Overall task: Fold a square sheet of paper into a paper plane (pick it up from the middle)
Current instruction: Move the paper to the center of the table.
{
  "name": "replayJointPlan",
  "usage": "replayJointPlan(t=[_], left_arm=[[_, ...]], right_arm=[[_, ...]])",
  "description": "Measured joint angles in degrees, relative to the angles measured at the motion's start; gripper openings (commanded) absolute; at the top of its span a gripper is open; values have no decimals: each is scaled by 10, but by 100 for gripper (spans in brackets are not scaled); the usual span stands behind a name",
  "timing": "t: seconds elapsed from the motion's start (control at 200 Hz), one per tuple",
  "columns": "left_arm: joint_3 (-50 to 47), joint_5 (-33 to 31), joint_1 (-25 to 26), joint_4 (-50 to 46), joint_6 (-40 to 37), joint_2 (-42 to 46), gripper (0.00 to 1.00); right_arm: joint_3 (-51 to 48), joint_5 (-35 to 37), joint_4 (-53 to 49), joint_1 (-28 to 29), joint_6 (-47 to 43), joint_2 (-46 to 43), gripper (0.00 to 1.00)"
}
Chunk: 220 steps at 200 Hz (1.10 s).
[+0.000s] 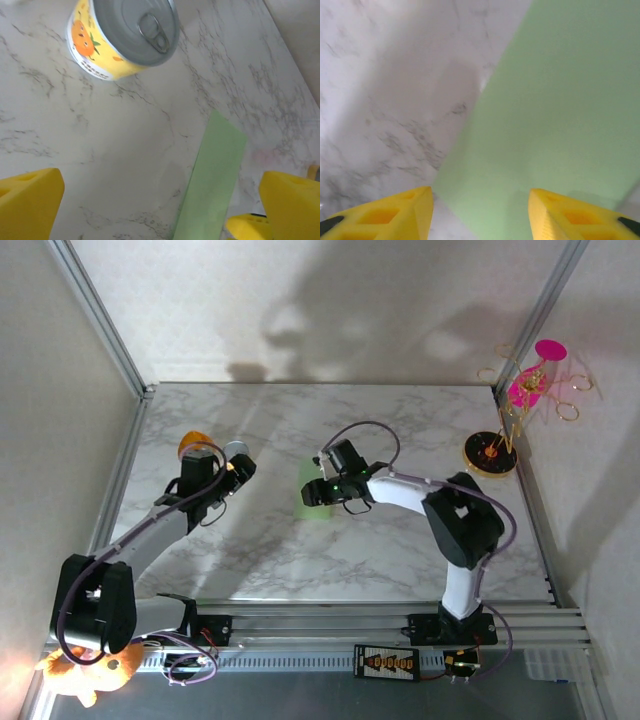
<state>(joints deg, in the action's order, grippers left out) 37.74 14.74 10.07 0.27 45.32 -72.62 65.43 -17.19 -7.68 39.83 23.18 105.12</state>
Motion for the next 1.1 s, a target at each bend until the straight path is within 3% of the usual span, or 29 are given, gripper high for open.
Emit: replayJointPlan(t=[0.175,0.451,0.916,1.102], left_arm=[[0,25,31,18,9,-15,100],[0,56,83,37,15,-63,97],[0,100,117,72,43,-131,79],[1,119,127,77,49,-156,66]], right_arm=[[-31,42,54,1,139,-77,49],[-58,52,64,1,259,-47,45],[-66,52,79,-16,306,6,45],[-71,50,84,-21,303,20,44]])
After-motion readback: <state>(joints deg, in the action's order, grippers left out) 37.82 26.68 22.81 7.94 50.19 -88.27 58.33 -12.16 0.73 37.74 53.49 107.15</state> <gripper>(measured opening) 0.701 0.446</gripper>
